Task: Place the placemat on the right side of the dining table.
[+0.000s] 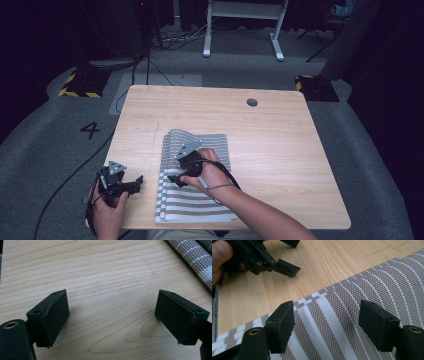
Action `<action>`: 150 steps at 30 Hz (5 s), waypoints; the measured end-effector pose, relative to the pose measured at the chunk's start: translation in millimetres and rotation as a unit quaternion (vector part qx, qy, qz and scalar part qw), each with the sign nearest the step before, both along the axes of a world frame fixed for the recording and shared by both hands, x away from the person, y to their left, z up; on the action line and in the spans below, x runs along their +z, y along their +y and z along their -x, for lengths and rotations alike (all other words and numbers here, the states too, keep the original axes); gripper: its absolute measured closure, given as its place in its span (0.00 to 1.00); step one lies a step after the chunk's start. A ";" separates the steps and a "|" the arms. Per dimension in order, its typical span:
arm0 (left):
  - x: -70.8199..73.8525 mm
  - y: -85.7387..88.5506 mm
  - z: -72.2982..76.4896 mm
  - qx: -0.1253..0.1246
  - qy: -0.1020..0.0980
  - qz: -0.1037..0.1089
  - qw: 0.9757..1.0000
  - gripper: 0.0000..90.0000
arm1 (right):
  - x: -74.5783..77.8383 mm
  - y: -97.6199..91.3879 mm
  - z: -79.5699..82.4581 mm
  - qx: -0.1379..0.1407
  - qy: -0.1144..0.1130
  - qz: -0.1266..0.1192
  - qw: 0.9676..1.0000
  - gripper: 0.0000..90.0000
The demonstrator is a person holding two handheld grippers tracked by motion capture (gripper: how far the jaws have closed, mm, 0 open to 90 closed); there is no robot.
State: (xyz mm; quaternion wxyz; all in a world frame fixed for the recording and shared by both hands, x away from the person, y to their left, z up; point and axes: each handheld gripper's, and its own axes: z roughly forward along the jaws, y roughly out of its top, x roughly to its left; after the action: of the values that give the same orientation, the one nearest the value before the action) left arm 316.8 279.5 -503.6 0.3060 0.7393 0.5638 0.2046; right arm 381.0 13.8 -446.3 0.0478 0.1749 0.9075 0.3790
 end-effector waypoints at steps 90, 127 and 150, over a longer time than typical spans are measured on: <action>-0.5 -0.7 -0.7 0.003 0.001 -0.005 1.000 0.10 | 123.1 -132.7 -1.4 -0.069 -0.102 -0.045 0.991 1.00; -0.8 -2.2 -2.6 0.003 0.004 -0.003 1.000 0.08 | 171.1 -325.6 -54.7 -0.296 -0.192 0.015 0.935 1.00; -0.8 -2.2 -2.6 0.003 0.004 -0.003 1.000 0.08 | 103.9 -272.3 -28.0 -0.217 -0.208 0.104 0.948 0.99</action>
State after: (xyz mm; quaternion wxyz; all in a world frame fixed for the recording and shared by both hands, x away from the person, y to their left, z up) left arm 319.4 277.3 -504.3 0.3005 0.7395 0.5666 0.2043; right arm 408.9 -258.5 -342.4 0.3346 0.2786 0.8519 0.2909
